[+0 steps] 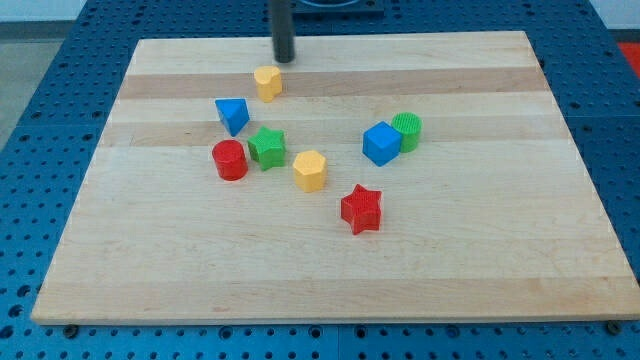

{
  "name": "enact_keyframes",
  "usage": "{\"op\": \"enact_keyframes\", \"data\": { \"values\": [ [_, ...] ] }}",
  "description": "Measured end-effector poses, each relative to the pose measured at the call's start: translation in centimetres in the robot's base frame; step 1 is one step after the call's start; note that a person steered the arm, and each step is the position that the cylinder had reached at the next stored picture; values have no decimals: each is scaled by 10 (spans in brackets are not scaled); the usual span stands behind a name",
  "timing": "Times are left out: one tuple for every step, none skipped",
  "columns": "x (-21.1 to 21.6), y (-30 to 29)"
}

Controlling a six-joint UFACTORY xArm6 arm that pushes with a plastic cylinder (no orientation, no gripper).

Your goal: Point at the red circle

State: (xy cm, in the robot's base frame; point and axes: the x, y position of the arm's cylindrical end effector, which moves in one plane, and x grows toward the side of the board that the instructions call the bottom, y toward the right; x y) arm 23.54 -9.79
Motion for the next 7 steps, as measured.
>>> {"op": "enact_keyframes", "data": {
  "values": [
    [16,-43],
    [41,-63],
    [57,-60],
    [60,-38],
    [62,5],
    [73,38],
    [86,71]
  ]
}}
